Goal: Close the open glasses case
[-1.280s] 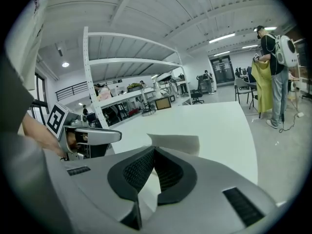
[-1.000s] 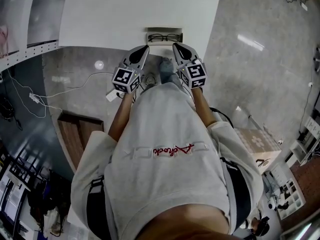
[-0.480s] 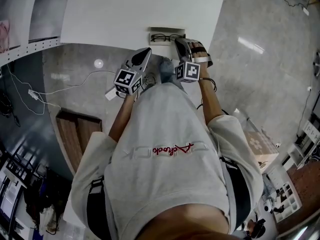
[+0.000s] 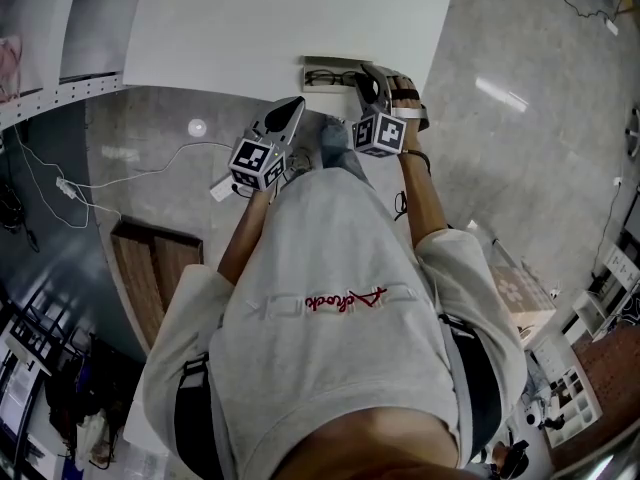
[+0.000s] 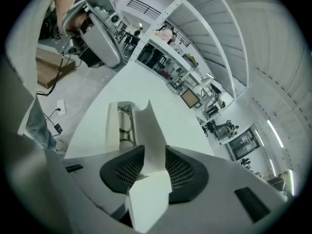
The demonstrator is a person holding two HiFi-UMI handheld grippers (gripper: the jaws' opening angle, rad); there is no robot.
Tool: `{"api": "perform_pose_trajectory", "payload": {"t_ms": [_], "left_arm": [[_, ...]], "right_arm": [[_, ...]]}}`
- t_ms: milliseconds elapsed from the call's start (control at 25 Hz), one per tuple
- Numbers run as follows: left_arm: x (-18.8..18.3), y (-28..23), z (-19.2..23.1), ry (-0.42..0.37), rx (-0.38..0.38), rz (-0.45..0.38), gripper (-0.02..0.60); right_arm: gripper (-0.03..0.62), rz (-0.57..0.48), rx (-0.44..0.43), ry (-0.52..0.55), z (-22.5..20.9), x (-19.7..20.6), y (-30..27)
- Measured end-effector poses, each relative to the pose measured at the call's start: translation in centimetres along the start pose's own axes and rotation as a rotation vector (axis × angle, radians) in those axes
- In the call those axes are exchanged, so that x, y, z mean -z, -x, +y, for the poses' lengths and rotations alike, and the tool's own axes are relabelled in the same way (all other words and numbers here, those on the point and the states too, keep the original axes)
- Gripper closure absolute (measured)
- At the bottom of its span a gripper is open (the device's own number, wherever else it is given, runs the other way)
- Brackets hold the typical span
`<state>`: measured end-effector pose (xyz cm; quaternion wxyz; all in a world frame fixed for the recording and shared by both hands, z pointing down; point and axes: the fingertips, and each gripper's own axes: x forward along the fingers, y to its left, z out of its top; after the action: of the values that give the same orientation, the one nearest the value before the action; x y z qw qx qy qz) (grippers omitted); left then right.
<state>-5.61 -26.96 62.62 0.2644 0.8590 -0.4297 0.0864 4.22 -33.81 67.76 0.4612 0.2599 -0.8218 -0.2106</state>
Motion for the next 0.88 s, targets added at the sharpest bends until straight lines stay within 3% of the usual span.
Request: {"api": "perform_pose_trajectory", "payload": {"t_ms": [320,480,600,880], "left_arm": [[0.2,0.4,0.3,0.007,-0.008,0.0,0.558],[0.1,0.3,0.1,0.007,-0.008,-0.002,0.558],[-0.1,0.3,0.2,0.004,-0.006,-0.003,0.558],[0.0,0.3,0.5,0.006,-0.001,-0.002,0.558]], "right_arm": [[0.456,0.008,0.049,0.036,-2.2,-0.2,-0.8],[0.461,0.023,0.022,0.047,-1.8,0.4,-1.1],[0.547,0.03,0.047,0.053,-2.3,0.5,-1.2],[0.554,0.024,0.026,0.054,-1.8,0.2,-1.1]]}}
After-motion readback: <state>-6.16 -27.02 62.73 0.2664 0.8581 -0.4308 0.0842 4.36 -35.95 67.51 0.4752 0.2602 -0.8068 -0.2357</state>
